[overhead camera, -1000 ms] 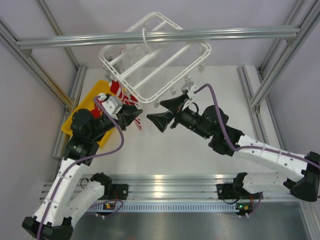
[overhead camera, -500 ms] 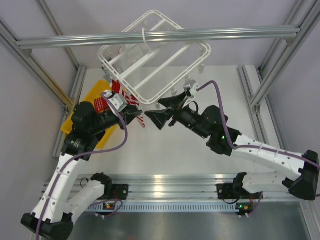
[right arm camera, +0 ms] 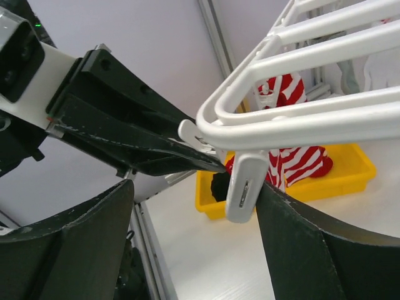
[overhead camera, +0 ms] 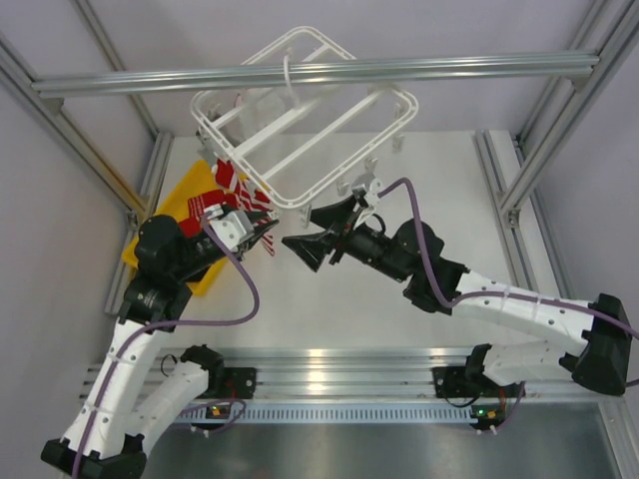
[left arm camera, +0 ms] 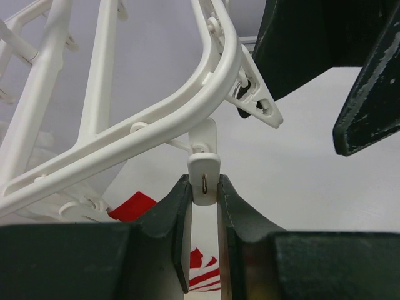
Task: Clip the socks to the hanger
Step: Open the clamp at the hanger.
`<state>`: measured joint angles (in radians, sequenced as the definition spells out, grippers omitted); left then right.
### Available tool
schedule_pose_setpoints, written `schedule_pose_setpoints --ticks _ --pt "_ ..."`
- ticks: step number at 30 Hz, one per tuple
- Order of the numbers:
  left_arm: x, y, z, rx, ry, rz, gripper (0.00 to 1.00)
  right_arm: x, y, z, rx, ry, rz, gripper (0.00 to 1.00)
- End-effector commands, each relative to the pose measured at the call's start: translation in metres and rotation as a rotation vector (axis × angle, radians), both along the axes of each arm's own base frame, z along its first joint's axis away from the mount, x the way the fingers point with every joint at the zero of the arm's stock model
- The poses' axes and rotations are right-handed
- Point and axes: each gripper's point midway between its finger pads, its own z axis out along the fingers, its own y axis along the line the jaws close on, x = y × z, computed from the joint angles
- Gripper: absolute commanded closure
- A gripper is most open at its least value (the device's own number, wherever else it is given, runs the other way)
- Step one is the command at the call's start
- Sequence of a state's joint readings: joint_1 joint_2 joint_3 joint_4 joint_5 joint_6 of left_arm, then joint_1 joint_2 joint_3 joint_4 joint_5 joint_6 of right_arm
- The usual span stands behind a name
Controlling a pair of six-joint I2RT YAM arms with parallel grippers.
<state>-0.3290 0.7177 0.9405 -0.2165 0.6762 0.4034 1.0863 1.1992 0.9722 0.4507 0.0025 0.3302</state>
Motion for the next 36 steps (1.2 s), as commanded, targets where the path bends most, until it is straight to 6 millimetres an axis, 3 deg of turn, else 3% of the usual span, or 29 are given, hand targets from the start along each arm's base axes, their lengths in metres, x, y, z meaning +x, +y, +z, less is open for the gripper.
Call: schedule_pose_setpoints --ticks 1,5,9,13,18,25,36 --pt "-0.016 -0.009 -0.01 0.055 -0.064 -0.107 1.0 -0.022 0.003 0.025 0.056 -0.132 0.054 0.24" --pt "-0.013 -0.009 -0.014 0.076 -0.083 -0.109 1.0 -0.04 -0.001 0.023 0.027 -0.236 0.057 0.28" --pt "-0.011 -0.01 -0.013 0.075 -0.086 -0.111 1.0 -0.052 -0.011 0.007 -0.019 -0.255 0.065 0.29" --pt "-0.009 -0.012 -0.015 0.077 -0.084 -0.116 1.0 -0.049 -0.018 0.0 -0.031 -0.268 0.021 0.3" --pt "-0.007 -0.013 -0.015 0.069 -0.072 -0.112 1.0 -0.039 -0.013 0.02 0.032 -0.303 -0.031 0.3" --pt "-0.012 -0.014 -0.014 0.057 -0.074 -0.127 1.0 -0.013 -0.003 0.031 0.075 -0.284 -0.152 0.31" --pt "-0.017 -0.016 -0.015 0.059 -0.091 -0.153 1.0 -0.001 0.004 0.047 0.13 -0.323 -0.223 0.32"
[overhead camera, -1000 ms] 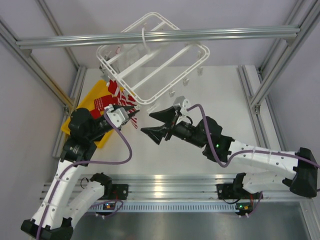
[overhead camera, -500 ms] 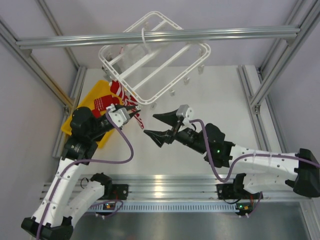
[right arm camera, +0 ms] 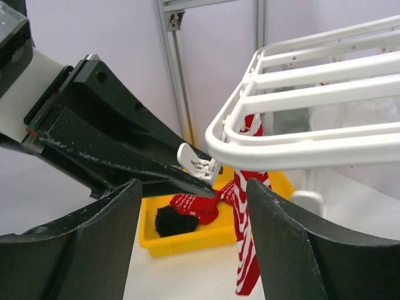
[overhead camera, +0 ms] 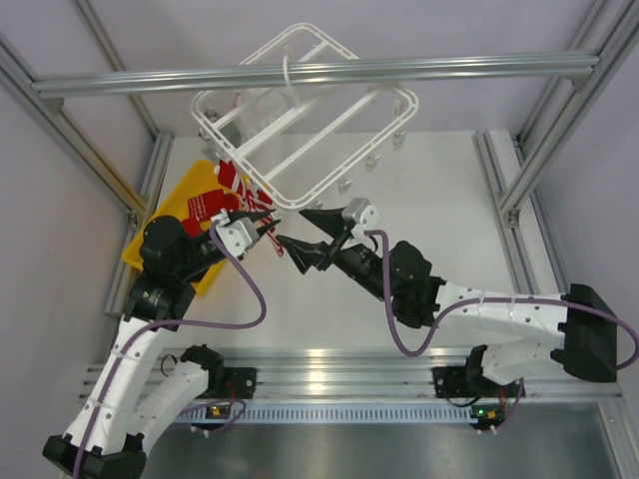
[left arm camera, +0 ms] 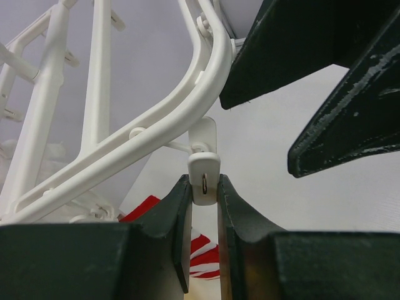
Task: Clip the socks to the hanger
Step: Open the clamp at the hanger.
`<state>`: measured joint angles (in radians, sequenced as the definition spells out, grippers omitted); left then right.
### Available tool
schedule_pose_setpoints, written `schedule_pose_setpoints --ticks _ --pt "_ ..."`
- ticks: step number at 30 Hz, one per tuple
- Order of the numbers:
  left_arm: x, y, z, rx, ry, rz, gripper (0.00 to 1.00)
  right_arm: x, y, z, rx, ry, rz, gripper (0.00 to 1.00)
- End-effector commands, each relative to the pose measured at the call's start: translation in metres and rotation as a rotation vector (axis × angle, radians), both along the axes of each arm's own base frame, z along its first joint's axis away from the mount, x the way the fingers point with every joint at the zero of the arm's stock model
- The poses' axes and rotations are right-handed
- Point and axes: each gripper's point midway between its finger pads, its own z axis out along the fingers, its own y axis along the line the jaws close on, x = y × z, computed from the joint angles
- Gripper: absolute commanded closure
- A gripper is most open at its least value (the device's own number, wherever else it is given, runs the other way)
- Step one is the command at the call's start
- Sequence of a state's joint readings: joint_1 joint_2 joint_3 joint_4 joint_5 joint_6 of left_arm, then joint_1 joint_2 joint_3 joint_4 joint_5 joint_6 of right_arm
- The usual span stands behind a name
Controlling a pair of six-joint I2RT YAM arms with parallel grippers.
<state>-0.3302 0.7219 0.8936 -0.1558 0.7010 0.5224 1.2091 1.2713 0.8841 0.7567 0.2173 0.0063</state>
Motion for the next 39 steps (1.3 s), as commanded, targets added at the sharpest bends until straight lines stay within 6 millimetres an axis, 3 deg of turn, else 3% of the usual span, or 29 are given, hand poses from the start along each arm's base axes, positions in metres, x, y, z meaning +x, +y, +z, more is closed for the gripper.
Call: schedule_pose_setpoints --ticks 1,22,28,32,35,36,39 --pt "-0.023 -0.013 -0.008 0.007 0.021 -0.126 1.0 -0.001 -0.005 0.048 0.131 -0.07 -0.033 0.33" --pt "-0.021 -0.017 -0.016 0.033 0.009 -0.146 1.0 0.009 0.014 0.049 0.178 -0.019 -0.019 0.46" --pt "-0.02 -0.016 -0.016 0.04 0.0 -0.14 1.0 0.024 0.016 0.042 0.191 0.073 -0.03 0.59" --pt "-0.02 -0.015 -0.018 0.052 0.002 -0.134 1.0 0.024 0.014 0.04 0.185 0.08 -0.028 0.82" --pt "-0.02 -0.014 -0.018 0.046 0.015 -0.128 0.88 0.024 0.012 0.036 0.178 0.097 -0.03 0.91" --pt "-0.021 -0.014 -0.018 0.044 0.023 -0.125 0.77 0.025 0.012 0.033 0.171 0.108 -0.032 0.94" --pt "-0.016 -0.011 -0.018 0.009 0.096 -0.079 0.65 0.03 0.006 0.028 0.163 0.135 -0.057 1.0"
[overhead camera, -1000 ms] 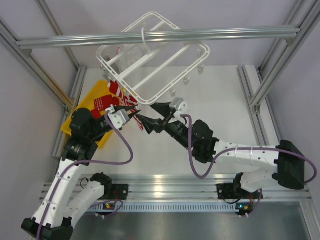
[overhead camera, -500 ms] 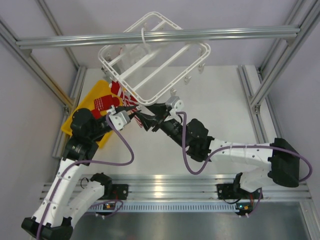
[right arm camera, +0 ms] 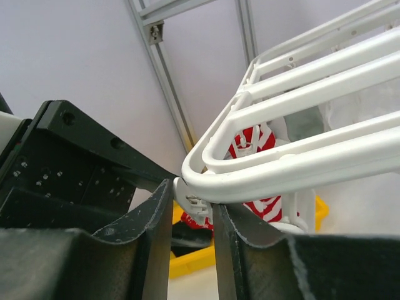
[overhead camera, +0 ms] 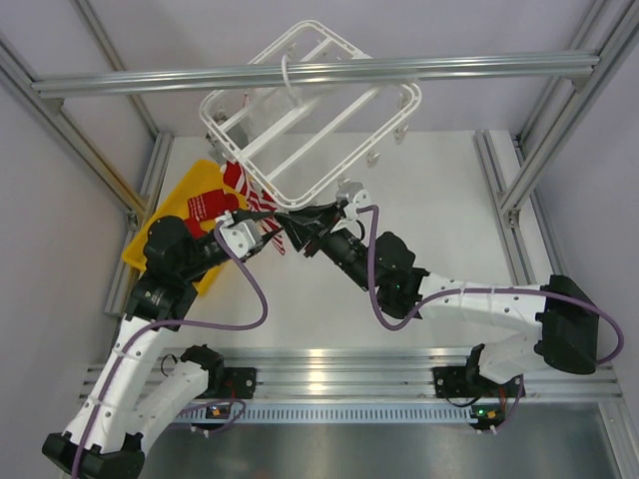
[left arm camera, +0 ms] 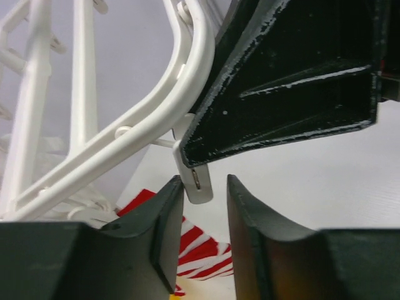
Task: Clip the socks to the hanger
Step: Open the clamp at the hanger.
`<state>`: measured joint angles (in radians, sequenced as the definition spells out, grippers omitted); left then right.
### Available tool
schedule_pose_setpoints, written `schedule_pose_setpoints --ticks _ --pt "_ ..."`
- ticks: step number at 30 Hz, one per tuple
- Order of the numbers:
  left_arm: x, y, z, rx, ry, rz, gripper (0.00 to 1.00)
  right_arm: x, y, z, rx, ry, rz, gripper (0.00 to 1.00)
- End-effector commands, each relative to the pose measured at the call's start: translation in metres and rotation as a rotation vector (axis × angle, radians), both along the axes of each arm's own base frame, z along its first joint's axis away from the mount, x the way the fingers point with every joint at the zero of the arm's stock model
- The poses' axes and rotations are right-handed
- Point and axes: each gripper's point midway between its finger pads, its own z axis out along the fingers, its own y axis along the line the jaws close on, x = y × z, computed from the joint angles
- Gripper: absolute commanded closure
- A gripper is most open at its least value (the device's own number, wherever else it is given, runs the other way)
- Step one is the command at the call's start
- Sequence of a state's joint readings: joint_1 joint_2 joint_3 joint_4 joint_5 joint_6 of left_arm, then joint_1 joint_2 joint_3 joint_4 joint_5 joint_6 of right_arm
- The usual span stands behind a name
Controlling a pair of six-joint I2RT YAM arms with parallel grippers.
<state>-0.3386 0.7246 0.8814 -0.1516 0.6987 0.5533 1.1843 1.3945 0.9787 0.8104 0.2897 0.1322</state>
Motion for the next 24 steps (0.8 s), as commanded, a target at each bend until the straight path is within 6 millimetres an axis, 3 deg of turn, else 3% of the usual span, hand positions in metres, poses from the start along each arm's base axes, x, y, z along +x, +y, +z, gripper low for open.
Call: schedule_pose_setpoints --ticks 1,7,10,19,24 --pt "-0.017 -0.009 -0.013 -0.032 0.17 -0.057 0.6 0.005 -0.013 0.015 0.047 0.046 -0.013 1.0" --pt "-0.013 0.001 -0.01 -0.139 0.315 0.061 0.45 0.024 -0.031 0.006 0.085 0.18 0.001 1.0" --pt "-0.016 0.001 -0.004 -0.188 0.303 0.06 0.44 0.028 -0.036 0.008 0.13 0.234 0.056 1.0" --pt "-0.011 -0.009 0.015 -0.262 0.276 0.004 0.39 0.007 -0.031 0.024 0.192 0.277 0.212 1.0" --pt "0.005 -0.011 0.025 -0.286 0.273 0.032 0.37 0.004 -0.032 0.026 0.202 0.285 0.228 1.0"
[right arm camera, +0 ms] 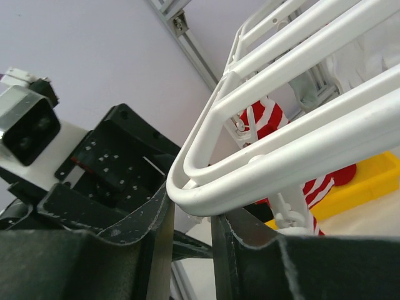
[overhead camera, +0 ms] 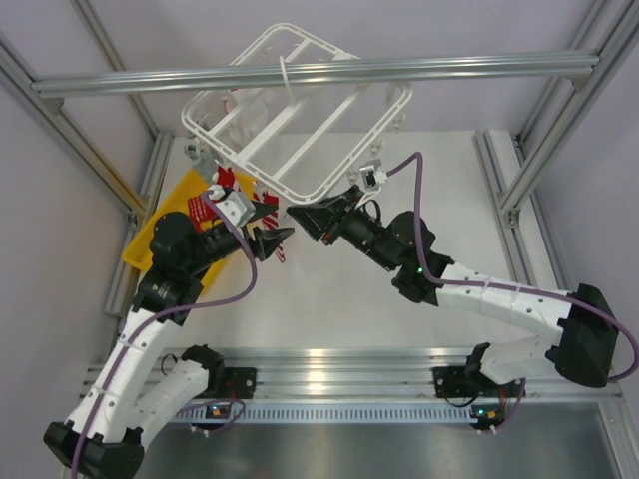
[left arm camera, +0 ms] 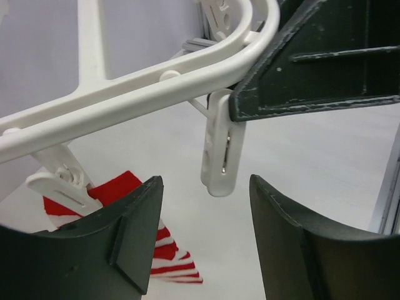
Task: Clip the socks to the hanger
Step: Open the clamp at the hanger.
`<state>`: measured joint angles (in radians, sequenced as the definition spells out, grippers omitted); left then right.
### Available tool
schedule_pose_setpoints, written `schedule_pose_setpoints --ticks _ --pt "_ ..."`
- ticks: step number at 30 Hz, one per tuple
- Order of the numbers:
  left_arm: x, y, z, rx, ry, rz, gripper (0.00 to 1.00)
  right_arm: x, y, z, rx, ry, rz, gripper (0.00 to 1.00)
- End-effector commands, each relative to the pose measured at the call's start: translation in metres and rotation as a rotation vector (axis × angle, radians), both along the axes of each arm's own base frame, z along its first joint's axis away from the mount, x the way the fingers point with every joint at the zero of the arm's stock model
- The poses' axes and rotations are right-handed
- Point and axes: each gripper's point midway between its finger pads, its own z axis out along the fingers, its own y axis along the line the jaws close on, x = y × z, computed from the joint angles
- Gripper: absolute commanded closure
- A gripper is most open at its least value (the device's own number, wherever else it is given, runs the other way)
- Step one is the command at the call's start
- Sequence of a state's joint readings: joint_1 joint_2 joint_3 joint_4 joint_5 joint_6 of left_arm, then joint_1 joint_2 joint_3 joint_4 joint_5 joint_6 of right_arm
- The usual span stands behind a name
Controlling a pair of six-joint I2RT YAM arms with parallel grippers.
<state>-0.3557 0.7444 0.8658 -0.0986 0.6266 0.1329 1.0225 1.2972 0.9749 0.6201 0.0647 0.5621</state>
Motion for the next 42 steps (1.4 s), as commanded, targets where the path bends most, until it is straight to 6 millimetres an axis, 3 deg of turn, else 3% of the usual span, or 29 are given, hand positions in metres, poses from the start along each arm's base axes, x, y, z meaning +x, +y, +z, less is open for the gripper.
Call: schedule_pose_setpoints --ticks 1,6,11,14,16,19,21,22,23,26,32,39,42 --pt "0.006 -0.004 0.041 -0.07 -0.107 -0.002 0.37 -0.007 -0.01 0.025 0.084 -0.004 0.029 1.0" --pt "0.01 -0.013 0.047 -0.086 -0.11 -0.025 0.41 -0.01 -0.011 0.027 0.096 0.004 0.048 1.0" --pt "0.006 -0.021 0.052 -0.101 -0.108 -0.056 0.51 -0.006 -0.012 0.022 0.085 0.016 0.035 1.0" --pt "0.003 -0.023 0.055 -0.109 -0.116 -0.064 0.51 -0.004 -0.011 0.016 0.075 0.024 0.03 1.0" --pt "0.002 -0.025 0.056 -0.106 -0.121 -0.071 0.58 -0.002 -0.01 0.01 0.068 0.043 0.026 1.0" --pt "0.002 -0.027 0.053 -0.079 -0.13 -0.078 0.85 -0.001 -0.011 0.006 0.059 0.046 0.018 0.99" --pt "0.003 -0.029 0.052 -0.048 -0.137 -0.086 0.98 -0.001 -0.013 0.005 0.045 0.015 0.006 0.91" --pt "0.003 -0.029 0.048 -0.032 -0.126 -0.09 1.0 -0.002 -0.014 0.008 0.05 -0.001 0.006 0.87" --pt "0.002 -0.031 0.043 -0.012 -0.111 -0.097 1.0 0.0 -0.015 0.008 0.047 -0.005 -0.005 0.77" --pt "0.002 -0.033 0.04 0.017 -0.127 -0.102 1.0 0.006 -0.016 0.006 0.04 -0.004 -0.039 0.67" --pt "0.003 -0.036 0.036 0.075 -0.166 -0.093 1.0 0.015 -0.013 0.005 0.043 0.021 -0.075 0.59" --pt "0.003 -0.037 0.03 0.126 -0.186 -0.093 1.0 0.022 -0.017 -0.002 0.044 0.079 -0.114 0.59" --pt "0.001 -0.039 0.031 0.135 -0.201 -0.1 1.0 0.022 -0.016 -0.003 0.04 0.08 -0.109 0.71"
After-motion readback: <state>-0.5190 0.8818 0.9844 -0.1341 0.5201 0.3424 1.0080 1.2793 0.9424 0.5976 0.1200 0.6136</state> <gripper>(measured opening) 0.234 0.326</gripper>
